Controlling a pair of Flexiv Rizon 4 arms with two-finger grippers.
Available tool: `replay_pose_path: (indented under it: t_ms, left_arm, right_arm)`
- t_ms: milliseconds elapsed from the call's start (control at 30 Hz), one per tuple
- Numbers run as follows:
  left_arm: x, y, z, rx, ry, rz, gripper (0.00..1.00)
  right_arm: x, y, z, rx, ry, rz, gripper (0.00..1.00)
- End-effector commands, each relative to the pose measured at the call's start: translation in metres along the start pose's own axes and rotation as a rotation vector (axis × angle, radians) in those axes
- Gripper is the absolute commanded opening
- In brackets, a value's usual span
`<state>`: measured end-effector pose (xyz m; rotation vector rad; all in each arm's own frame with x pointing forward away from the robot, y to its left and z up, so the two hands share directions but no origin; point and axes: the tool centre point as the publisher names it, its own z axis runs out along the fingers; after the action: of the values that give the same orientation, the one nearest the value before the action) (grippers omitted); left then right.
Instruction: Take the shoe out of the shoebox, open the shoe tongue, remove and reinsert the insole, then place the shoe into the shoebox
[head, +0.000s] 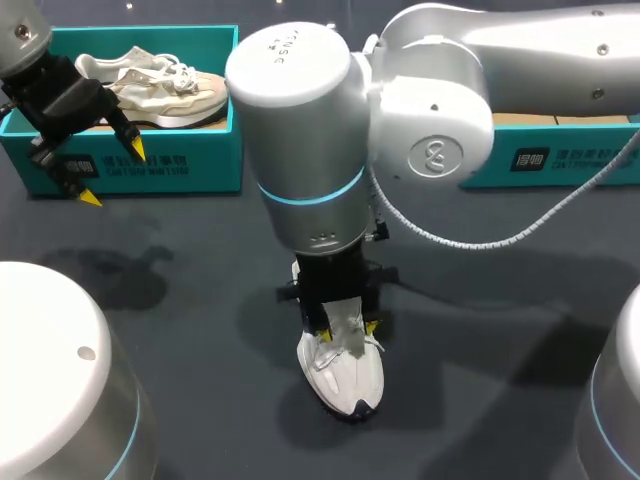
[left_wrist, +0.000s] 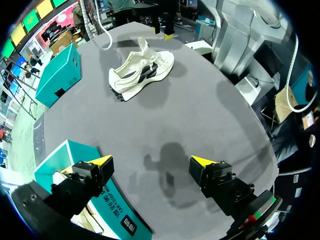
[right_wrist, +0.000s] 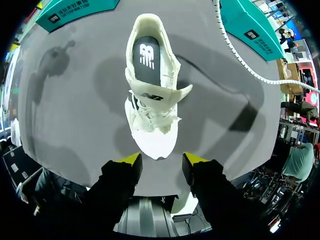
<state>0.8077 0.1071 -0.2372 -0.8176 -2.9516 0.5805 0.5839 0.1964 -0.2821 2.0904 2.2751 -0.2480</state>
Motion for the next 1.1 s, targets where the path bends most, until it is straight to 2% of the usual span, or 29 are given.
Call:
replay_pose_path:
  t_ms: [33, 500, 900, 1000, 1100]
  left_arm:
    - [0.001, 0.000, 0.000, -0.003, 0.000, 0.001, 1.00]
    - [0.001, 0.000, 0.000, -0.003, 0.000, 0.001, 1.00]
    - [0.001, 0.000, 0.000, -0.003, 0.000, 0.001, 1.00]
    - [0.001, 0.000, 0.000, -0.003, 0.000, 0.001, 1.00]
    - [0.001, 0.000, 0.000, -0.003, 0.000, 0.001, 1.00]
  right_arm:
    - [0.011, 0.002, 0.004, -0.006, -0.019, 0.026, 0.43]
    - [0.015, 0.043, 0.024, -0.035, 0.028, -0.050, 0.40]
    - [0.012, 0.076, 0.040, -0.029, 0.048, -0.088, 0.38]
    - [0.013, 0.080, 0.038, -0.031, 0.049, -0.104, 0.37]
    - [0.010, 0.074, 0.029, -0.037, 0.021, -0.091, 0.37]
